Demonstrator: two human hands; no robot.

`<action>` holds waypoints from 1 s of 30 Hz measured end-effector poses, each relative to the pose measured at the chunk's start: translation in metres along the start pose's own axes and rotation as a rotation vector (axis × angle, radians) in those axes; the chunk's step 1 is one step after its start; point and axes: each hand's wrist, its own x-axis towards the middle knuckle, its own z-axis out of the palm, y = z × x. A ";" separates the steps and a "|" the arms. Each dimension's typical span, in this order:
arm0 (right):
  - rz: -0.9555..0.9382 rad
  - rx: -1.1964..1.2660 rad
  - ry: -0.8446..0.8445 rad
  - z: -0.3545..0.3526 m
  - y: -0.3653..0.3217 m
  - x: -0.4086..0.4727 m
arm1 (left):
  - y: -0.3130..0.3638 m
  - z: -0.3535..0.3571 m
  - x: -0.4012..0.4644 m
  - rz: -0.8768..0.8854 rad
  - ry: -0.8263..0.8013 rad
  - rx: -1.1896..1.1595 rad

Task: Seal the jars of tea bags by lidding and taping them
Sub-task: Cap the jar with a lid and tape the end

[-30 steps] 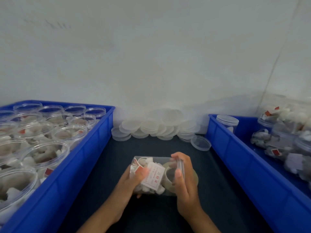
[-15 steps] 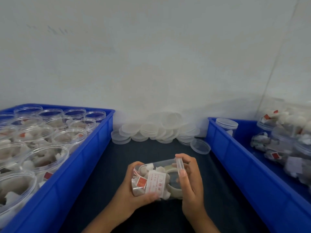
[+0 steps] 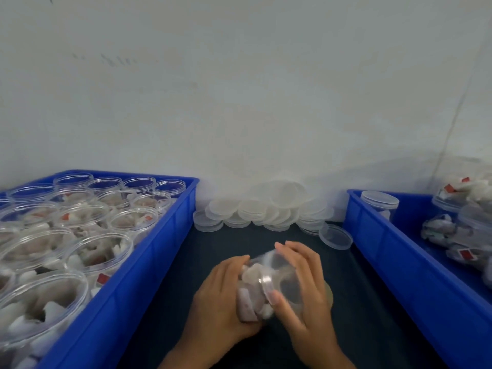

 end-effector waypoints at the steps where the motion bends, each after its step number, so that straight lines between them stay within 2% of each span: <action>1: 0.029 0.056 -0.016 0.000 -0.002 0.001 | -0.001 0.002 -0.001 -0.072 0.062 -0.076; 3: 0.110 0.090 -0.036 -0.001 -0.001 0.002 | -0.006 0.004 -0.002 -0.210 0.192 -0.219; 6: 0.256 -0.150 -0.189 -0.001 0.009 0.001 | -0.018 0.012 0.001 -0.366 0.302 -0.405; 10: 0.417 -0.596 -0.445 0.006 0.026 -0.008 | -0.031 0.020 0.005 -0.430 0.371 -0.454; 13: 0.430 -0.722 -0.425 0.011 0.026 -0.012 | -0.029 0.022 0.005 -0.411 0.386 -0.482; 14: 0.412 -0.744 -0.419 0.011 0.024 -0.012 | -0.024 0.020 0.004 -0.386 0.409 -0.486; 16: 0.370 -0.750 -0.428 0.010 0.023 -0.014 | -0.015 0.012 0.003 -0.262 0.539 -0.326; 18: 0.330 -0.722 -0.453 0.005 0.024 -0.018 | -0.005 0.004 0.002 -0.008 0.727 -0.050; 20: 0.301 -0.679 -0.482 -0.001 0.026 -0.022 | 0.004 0.003 -0.001 0.241 0.788 0.162; 22: 0.301 -0.653 -0.508 -0.004 0.028 -0.024 | 0.006 0.010 -0.005 0.413 0.712 0.296; 25: 0.321 -0.622 -0.490 -0.005 0.029 -0.022 | 0.004 0.019 -0.006 0.532 0.414 0.316; 27: 0.330 -0.578 -0.434 -0.004 0.029 -0.021 | 0.005 0.023 -0.003 0.481 0.192 0.289; 30: 0.370 -0.491 -0.316 -0.005 0.028 -0.019 | 0.005 0.030 -0.002 0.211 -0.057 0.148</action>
